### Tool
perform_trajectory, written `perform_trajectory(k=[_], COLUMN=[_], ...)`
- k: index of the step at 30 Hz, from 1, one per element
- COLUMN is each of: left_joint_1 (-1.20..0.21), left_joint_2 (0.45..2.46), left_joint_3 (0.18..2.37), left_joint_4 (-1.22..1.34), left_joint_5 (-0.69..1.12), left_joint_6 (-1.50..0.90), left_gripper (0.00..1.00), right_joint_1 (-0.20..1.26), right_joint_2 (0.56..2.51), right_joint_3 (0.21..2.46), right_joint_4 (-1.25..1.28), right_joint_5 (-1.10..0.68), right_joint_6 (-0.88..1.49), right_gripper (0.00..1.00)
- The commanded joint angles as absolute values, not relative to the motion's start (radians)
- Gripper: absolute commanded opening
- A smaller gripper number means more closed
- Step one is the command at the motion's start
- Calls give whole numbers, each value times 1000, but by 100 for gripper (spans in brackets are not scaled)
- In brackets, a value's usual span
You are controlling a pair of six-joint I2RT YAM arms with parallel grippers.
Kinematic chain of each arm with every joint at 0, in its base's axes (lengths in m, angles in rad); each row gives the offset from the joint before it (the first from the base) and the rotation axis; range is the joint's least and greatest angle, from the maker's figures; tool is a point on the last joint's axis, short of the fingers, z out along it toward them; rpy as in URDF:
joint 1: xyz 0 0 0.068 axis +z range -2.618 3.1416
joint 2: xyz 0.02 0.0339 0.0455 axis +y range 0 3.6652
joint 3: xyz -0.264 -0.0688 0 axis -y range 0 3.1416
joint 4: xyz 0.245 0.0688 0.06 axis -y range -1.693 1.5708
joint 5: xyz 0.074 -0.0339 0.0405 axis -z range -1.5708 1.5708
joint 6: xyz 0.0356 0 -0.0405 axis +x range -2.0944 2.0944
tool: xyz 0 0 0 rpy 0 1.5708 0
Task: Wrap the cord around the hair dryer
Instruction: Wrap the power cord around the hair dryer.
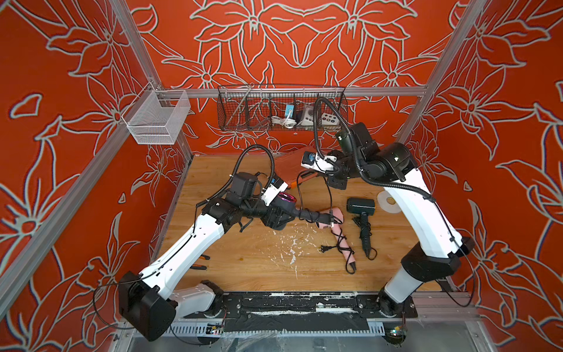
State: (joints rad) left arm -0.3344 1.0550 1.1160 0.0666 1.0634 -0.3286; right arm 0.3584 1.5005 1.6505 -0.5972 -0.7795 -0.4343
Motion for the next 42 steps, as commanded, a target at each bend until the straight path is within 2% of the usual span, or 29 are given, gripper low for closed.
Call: perform_trajectory(k=[1, 10, 16, 27, 36, 42], left_joint_1=[-299, -262, -247, -241, -236, -219], left_joint_2=[1055, 1104, 1128, 1189, 1203, 1198], left_joint_3=[1123, 1175, 1238, 1310, 1330, 1347], left_joint_4=[353, 494, 521, 587, 616, 600], left_joint_5=[1133, 1014, 940, 873, 839, 821], left_joint_6=[-490, -595, -615, -671, -693, -686], left_gripper=[0, 0, 0, 0, 0, 0], right_joint_1=[310, 299, 304, 375, 446, 460], right_joint_2=[1511, 1510, 1497, 1456, 1483, 1499], right_joint_3=[1590, 1419, 1328, 1163, 1103, 1058], right_joint_4=[-354, -69, 20, 32, 59, 119], right_joint_5=[-1004, -1075, -1098, -1061, -1003, -979], right_joint_6=[-179, 82, 145, 106, 87, 110], right_gripper=[0, 0, 7, 8, 16, 15])
